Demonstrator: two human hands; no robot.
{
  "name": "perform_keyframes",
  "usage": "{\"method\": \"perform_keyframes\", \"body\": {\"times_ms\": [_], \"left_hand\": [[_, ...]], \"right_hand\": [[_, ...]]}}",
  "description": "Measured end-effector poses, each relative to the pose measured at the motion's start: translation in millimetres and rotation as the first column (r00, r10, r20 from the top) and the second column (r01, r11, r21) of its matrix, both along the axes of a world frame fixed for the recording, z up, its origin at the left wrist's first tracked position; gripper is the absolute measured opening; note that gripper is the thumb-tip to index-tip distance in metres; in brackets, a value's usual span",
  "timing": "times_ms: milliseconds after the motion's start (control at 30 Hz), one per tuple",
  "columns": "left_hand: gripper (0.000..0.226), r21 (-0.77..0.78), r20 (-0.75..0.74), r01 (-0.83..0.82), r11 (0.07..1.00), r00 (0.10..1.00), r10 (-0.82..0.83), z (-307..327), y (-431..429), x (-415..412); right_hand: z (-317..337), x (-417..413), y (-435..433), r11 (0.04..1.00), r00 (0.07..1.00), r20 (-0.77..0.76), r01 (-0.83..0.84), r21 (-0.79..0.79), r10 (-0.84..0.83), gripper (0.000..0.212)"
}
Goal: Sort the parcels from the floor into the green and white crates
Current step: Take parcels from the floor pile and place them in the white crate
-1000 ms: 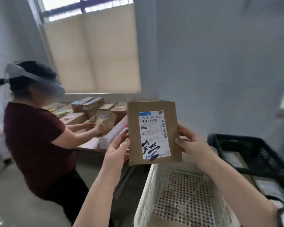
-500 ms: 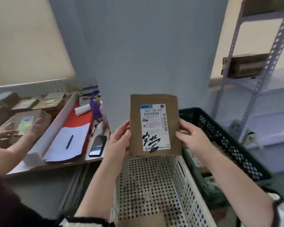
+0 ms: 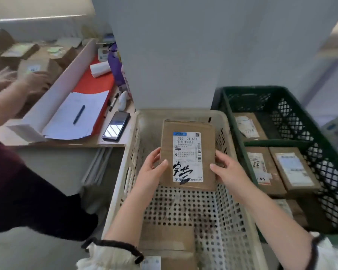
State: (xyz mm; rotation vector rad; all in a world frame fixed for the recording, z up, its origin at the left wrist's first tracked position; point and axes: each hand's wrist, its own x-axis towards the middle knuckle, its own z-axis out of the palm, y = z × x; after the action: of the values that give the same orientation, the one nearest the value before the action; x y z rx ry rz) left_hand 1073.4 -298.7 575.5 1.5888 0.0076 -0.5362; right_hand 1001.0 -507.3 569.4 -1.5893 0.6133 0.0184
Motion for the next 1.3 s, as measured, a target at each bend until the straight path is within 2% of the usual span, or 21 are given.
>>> {"method": "perform_keyframes", "body": {"times_ms": [167, 367, 567, 700, 767, 867, 967, 1200, 1300], "left_hand": [[0.042, 0.119, -0.144, 0.021, 0.993, 0.990, -0.004, -85.4, 1.8, 3.0], [0.042, 0.192, -0.292, 0.024, 0.981, 0.956, 0.034, -170.5, 5.3, -0.8], [0.046, 0.334, -0.334, 0.020, 0.942, 0.937, 0.099, -227.3, 14.1, 4.9], [0.049, 0.488, -0.233, -0.011, 0.873, 0.962, 0.142, -252.4, 31.5, 7.9], [0.043, 0.607, -0.136, 0.013, 0.795, 0.987, 0.089, -261.2, 40.2, 3.8], [0.039, 0.714, -0.067, 0.022, 0.700, 0.997, 0.038, -274.0, 54.6, -3.6], [0.045, 0.762, -0.006, -0.002, 0.648, 1.000, 0.010, -280.8, 64.3, -5.3], [0.054, 0.810, 0.017, -0.017, 0.586, 1.000, 0.006, -289.6, 67.4, -8.6], [0.053, 0.844, 0.091, -0.039, 0.535, 0.993, -0.071, -289.5, 65.3, -11.9]], "right_hand": [[-80.3, 7.3, 4.2, 1.000, 0.986, -0.168, -0.021, -0.017, 0.018, 0.052], [-160.2, 8.1, 21.2, 1.000, 0.938, -0.346, 0.014, -0.016, -0.019, 0.054], [-215.5, 20.0, 43.0, 0.999, 0.912, -0.410, 0.023, 0.026, -0.010, 0.048], [-244.9, 31.8, 67.5, 0.998, 0.913, -0.408, 0.003, 0.056, 0.021, 0.048], [-255.8, 33.6, 80.3, 0.998, 0.909, -0.416, 0.003, 0.062, 0.023, 0.046], [-271.7, 32.5, 98.5, 0.996, 0.903, -0.426, -0.015, 0.092, 0.053, 0.047], [-282.1, 30.9, 111.8, 0.994, 0.900, -0.431, -0.022, 0.110, 0.068, 0.049], [-292.8, 33.2, 114.4, 0.994, 0.909, -0.404, -0.075, 0.083, 0.102, 0.051], [-294.4, 36.1, 116.9, 0.991, 0.910, -0.394, -0.093, 0.100, 0.125, 0.051]]}}
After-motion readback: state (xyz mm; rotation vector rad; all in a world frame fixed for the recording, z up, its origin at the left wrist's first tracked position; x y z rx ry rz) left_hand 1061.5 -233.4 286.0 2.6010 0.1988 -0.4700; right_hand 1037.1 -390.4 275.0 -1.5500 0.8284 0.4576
